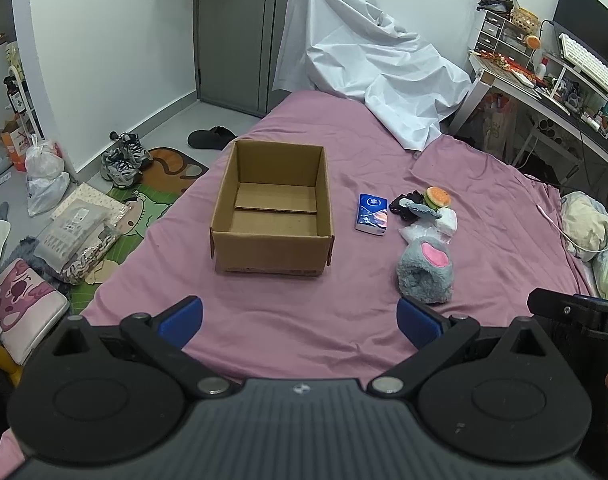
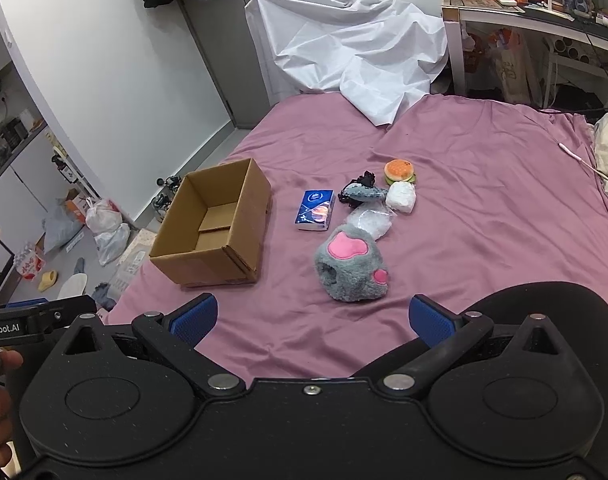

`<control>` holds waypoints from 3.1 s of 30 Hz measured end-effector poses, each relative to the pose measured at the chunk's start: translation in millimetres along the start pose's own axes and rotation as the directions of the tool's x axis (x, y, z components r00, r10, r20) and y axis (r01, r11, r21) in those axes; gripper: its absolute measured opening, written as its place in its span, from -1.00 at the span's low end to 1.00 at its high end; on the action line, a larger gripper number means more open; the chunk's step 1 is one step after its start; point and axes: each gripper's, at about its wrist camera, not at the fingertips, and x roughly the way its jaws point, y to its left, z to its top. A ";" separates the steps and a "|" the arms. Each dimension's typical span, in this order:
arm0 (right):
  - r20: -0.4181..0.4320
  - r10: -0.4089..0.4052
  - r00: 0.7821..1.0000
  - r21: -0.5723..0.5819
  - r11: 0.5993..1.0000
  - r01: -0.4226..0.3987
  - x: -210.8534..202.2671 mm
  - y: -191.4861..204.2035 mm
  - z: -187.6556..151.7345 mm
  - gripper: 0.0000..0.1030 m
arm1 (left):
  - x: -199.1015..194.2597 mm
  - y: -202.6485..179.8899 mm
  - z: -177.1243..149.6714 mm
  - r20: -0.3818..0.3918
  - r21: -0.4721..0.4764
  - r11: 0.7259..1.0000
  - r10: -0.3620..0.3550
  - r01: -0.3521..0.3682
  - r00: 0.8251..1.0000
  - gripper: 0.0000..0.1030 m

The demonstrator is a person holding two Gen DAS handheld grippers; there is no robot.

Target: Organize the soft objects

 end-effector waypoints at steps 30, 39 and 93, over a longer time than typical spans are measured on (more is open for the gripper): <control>-0.011 0.001 1.000 0.006 1.000 -0.001 3.0 -0.2 -1.4 1.00 | -0.8 1.5 -1.8 0.000 -0.009 1.000 -0.002 0.002 1.000 0.99; 0.016 -0.018 1.000 0.016 1.000 0.017 2.6 -3.1 0.0 1.00 | 0.8 -3.3 -1.7 0.014 -0.027 1.000 0.001 -0.001 1.000 0.99; -0.153 0.205 0.967 0.251 0.954 -0.163 136.5 -89.5 32.0 0.27 | 178.5 -78.5 45.9 -0.162 -0.025 0.997 0.074 -0.079 0.984 0.95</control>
